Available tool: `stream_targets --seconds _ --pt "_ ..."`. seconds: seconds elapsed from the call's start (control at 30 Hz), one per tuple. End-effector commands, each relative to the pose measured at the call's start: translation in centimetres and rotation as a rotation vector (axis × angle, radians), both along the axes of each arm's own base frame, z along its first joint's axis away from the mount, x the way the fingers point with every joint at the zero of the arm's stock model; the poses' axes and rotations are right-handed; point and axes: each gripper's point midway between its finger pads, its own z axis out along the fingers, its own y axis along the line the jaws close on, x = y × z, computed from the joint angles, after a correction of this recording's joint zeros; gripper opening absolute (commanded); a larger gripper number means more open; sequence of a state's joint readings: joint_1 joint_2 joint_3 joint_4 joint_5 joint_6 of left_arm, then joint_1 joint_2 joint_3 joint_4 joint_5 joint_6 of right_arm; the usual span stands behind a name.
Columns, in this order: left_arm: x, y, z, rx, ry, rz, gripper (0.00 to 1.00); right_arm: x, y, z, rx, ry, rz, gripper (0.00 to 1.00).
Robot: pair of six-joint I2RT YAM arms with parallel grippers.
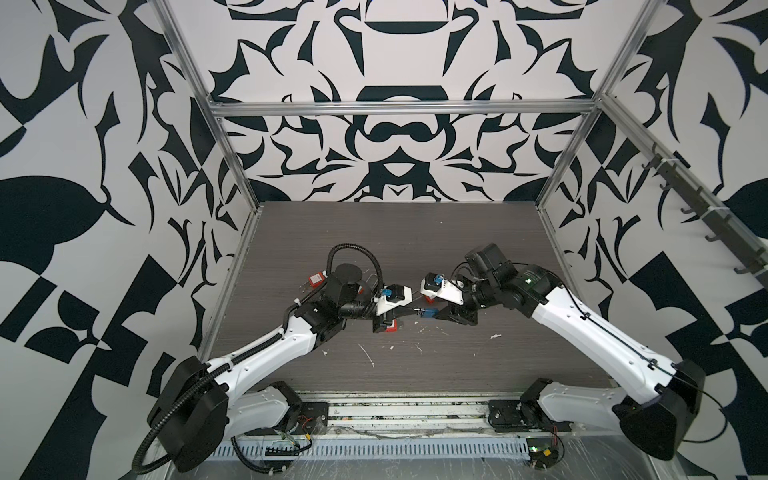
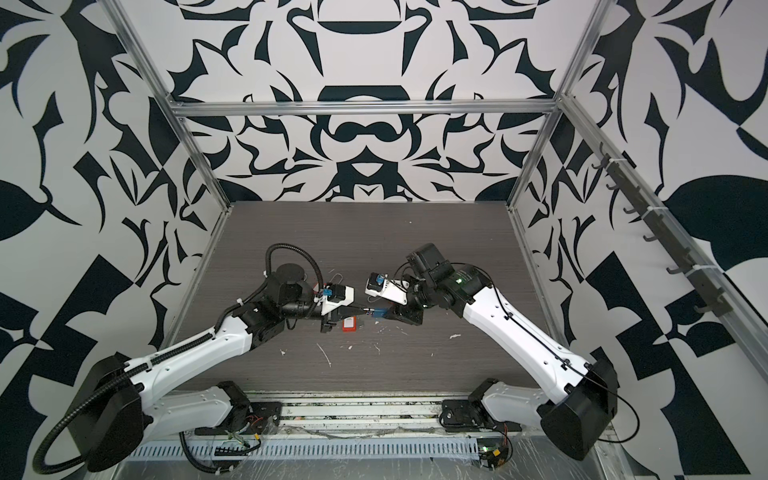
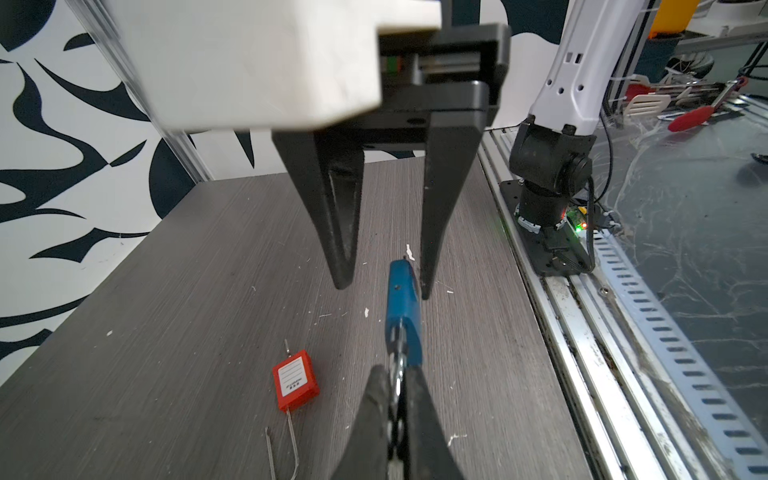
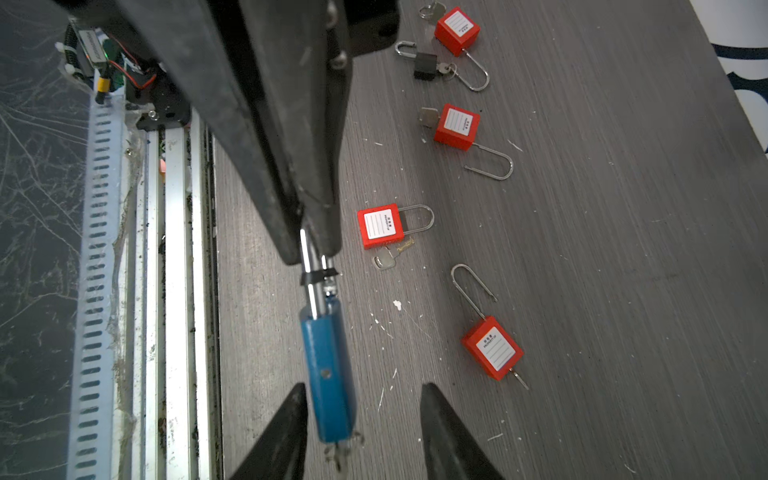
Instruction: Lock with the key
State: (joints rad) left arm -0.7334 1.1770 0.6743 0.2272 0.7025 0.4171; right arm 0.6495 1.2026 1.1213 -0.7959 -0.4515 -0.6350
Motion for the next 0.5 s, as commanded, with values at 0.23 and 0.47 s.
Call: stream_targets --seconds 0.23,0.47 --pt "-1.6 0.1 1.4 -0.069 0.031 -0.066 0.00 -0.6 1.2 -0.2 0.007 -0.045 0.034 0.37" --pt "-1.6 0.1 1.2 -0.065 0.030 -0.073 0.00 -1.0 1.6 -0.3 0.014 -0.031 0.065 0.21"
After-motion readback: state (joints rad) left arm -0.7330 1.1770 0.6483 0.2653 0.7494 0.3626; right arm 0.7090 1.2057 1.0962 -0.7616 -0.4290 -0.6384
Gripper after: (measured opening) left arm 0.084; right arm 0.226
